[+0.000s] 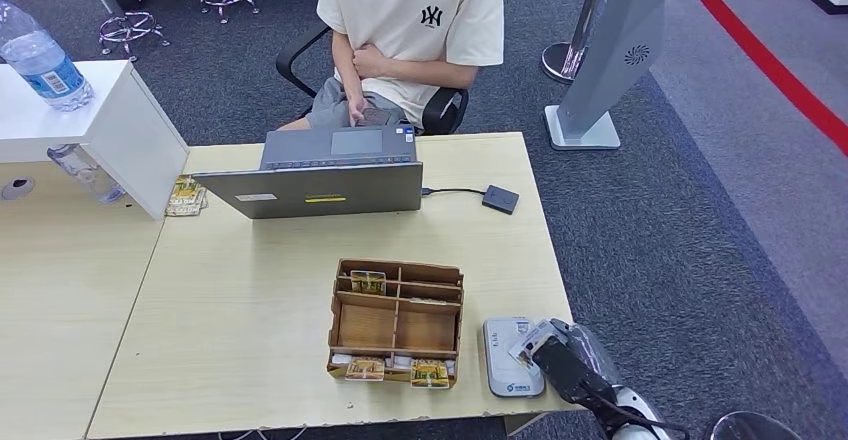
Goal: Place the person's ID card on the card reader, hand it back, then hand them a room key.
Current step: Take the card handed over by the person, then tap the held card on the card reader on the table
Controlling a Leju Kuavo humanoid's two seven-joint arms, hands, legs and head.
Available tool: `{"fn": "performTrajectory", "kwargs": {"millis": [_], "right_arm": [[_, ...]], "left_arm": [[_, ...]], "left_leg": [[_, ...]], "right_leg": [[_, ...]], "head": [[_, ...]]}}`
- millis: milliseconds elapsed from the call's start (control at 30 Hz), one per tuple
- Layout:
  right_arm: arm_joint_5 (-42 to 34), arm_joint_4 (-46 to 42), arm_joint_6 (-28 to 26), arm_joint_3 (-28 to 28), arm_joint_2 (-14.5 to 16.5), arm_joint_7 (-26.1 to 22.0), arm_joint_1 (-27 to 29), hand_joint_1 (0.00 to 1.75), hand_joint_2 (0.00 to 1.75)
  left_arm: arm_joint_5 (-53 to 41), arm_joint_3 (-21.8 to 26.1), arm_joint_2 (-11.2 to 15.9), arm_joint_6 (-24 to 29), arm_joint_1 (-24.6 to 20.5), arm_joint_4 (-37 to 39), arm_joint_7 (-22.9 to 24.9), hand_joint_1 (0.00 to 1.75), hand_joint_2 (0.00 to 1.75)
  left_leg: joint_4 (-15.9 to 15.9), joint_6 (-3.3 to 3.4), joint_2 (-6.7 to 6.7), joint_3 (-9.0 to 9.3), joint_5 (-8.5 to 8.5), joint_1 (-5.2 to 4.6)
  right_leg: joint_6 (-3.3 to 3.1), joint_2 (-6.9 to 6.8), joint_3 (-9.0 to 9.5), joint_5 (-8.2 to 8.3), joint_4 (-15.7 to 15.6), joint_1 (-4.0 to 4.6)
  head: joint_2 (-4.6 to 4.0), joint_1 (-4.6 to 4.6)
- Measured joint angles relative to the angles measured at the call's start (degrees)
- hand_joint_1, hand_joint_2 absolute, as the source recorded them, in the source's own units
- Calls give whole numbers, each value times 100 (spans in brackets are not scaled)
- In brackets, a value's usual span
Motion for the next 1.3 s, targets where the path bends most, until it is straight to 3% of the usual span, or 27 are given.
{"fn": "performTrajectory", "kwargs": {"millis": [1033,1300], "right_arm": [[58,-383,-111,407,-84,58,75,175,175],[143,-508,-374,498,-84,58,120,175,175]], "left_arm": [[0,101,-32,-43,0,0,0,0,0],[-13,119,-35,-38,0,0,0,0,0]], "left_leg": [[0,0,0,2,0,0],[0,0,0,1,0,0]], "right_leg": [[0,0,2,0,0,0],[0,0,1,0,0,0]], "head": [[0,0],[0,0]]}}
